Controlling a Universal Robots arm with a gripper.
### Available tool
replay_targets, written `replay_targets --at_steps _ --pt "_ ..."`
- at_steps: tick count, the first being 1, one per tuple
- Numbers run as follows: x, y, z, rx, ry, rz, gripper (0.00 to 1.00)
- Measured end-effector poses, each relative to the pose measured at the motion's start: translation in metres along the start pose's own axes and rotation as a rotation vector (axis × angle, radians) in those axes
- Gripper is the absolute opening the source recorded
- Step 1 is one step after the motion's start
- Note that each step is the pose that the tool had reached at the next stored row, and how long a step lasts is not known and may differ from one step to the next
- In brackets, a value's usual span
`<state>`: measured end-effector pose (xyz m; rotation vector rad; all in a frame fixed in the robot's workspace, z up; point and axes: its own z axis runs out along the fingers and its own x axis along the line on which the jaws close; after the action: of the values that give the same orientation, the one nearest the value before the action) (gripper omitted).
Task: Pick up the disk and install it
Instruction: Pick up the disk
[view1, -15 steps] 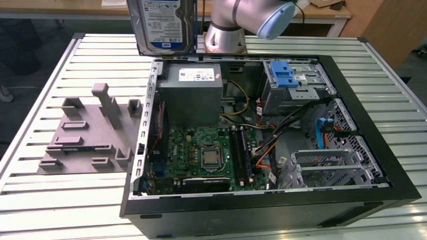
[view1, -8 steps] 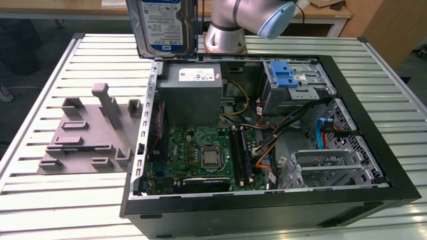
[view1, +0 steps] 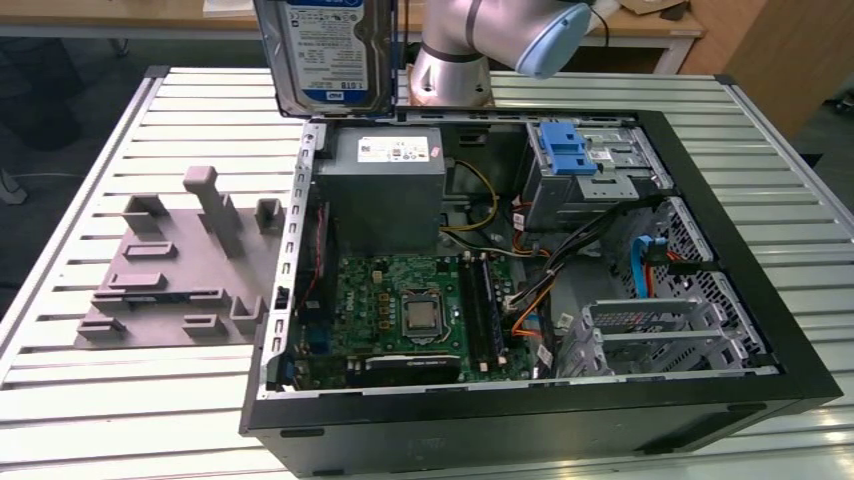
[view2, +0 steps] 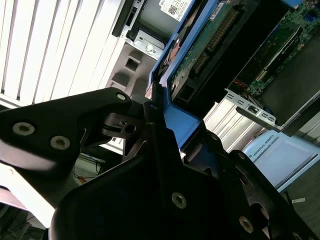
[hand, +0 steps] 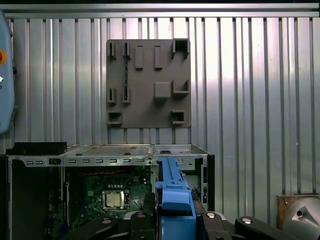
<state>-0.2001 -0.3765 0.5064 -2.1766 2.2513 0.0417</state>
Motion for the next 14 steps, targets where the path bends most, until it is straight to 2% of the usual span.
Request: replay_targets --at_steps 9,14 --pt "-0.0001 -0.0012 0.0 -0.0001 0.0 0.0 0.36" --pt "-0.0002 -0.0057 0.0 0.0 0.0 0.0 0.36"
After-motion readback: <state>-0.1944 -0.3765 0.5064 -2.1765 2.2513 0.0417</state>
